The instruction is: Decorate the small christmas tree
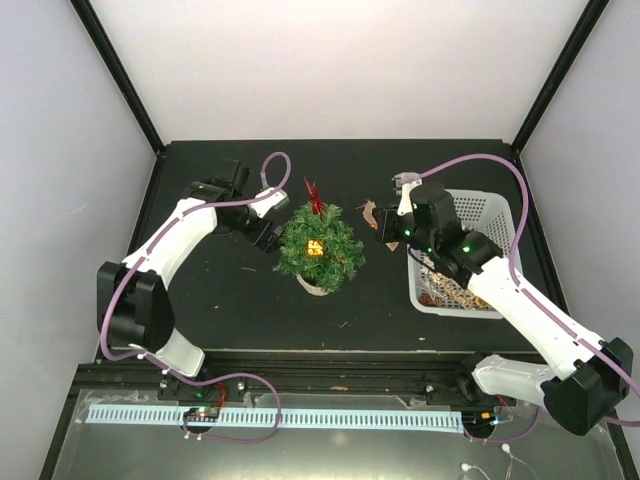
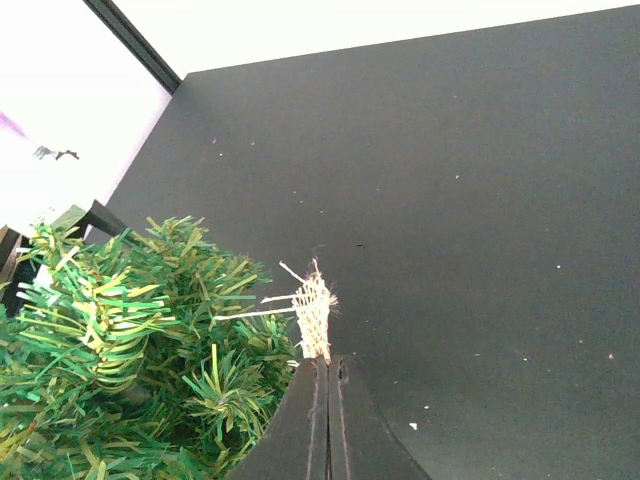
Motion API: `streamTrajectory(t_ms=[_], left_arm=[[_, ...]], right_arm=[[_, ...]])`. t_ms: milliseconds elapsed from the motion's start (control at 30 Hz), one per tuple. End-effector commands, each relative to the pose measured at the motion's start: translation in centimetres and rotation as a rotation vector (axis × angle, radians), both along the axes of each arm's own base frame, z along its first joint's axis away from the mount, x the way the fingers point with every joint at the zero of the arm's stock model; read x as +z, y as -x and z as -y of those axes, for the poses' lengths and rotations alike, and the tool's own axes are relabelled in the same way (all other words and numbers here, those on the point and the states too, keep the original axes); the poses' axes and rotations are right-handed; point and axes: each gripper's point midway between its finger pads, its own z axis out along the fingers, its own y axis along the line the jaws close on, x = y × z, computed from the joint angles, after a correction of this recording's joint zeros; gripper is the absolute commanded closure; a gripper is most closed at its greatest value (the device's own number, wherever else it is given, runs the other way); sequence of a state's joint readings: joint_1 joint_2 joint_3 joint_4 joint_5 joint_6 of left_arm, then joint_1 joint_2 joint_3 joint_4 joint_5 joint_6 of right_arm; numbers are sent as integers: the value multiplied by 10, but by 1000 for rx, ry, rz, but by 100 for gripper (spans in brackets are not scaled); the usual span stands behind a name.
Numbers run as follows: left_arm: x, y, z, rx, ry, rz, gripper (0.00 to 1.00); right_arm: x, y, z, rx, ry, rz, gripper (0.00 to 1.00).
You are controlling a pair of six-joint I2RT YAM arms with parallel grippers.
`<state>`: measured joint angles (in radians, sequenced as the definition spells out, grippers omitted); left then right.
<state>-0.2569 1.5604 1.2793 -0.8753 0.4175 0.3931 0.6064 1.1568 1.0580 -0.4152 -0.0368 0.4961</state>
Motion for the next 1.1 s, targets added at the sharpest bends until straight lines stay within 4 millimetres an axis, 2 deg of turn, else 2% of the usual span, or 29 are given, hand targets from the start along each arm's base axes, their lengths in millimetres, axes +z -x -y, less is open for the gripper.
streamTrajectory(t_ms=[0, 333, 567, 733, 867, 1067], left_arm=[[19, -21, 1, -5, -14, 96, 1], [25, -42, -4, 4, -67, 155, 1], [29, -55, -2, 1, -71, 177, 1], [33, -55, -1, -4, -67, 186, 1], [33, -52, -5, 4, -75, 187, 1], [37, -49, -13, 34, -86, 200, 1]], right_arm=[[11, 7, -7, 38, -54, 24, 99], [5, 21, -12, 75, -74, 8, 99], [8, 37, -29, 107, -68, 24, 99], [15, 47, -35, 122, -51, 54, 99], [16, 47, -32, 108, -50, 59, 99], [18, 48, -39, 129, -60, 51, 99]])
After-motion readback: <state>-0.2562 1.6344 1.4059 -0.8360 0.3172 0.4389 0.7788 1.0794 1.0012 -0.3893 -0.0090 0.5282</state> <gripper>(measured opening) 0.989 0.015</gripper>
